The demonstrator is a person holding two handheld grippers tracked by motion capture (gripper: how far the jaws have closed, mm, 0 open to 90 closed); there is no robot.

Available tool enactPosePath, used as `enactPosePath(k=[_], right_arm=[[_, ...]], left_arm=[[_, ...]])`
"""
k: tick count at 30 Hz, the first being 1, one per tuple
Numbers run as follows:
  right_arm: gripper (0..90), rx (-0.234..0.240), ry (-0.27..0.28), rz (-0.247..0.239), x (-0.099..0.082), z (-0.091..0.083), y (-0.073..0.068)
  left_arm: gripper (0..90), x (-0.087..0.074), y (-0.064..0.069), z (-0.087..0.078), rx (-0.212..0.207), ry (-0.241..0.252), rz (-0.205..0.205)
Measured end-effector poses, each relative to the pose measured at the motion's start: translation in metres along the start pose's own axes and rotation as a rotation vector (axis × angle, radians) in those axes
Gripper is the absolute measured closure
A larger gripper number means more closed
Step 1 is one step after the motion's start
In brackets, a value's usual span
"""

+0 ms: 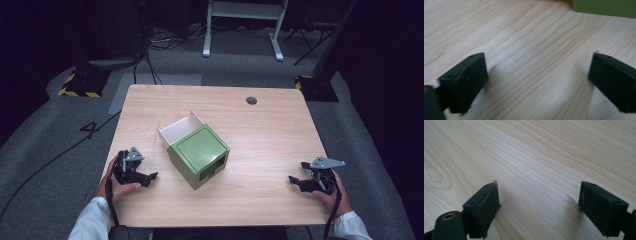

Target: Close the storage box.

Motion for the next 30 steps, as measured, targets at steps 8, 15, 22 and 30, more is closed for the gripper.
enactPosePath(k=[8,15,22,30], right_arm=[[16.9,0.002,-0.001,0.001,0.000,0.000,0.000],[16.6,0.002,-0.001,0.002,0.000,0.000,0.000],[16.5,0.000,-0.001,0.001,0.000,0.000,0.000],[16.5,-0.001,-0.001,0.001,0.000,0.000,0.000]], left_arm=[[22.4,0.016,-0.013,-0.008,0.015,0.065,-0.030],[23.3,0.048,-0.026,-0.023,0.085,0.162,-0.059],[24.9,0.073,-0.033,-0.025,0.119,0.220,-0.082],[24.0,0.081,-0.046,-0.008,0.105,0.209,-0.105]])
Point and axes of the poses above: each handheld gripper's, and its own axes: z roughly forward along the jaws, x roughly out of its top, y roughly to its right, the point moved 1 cm from there along z, roughly forward along the jaws, and after that the axes turned 8 degrees about x, right-handed, at the moved point
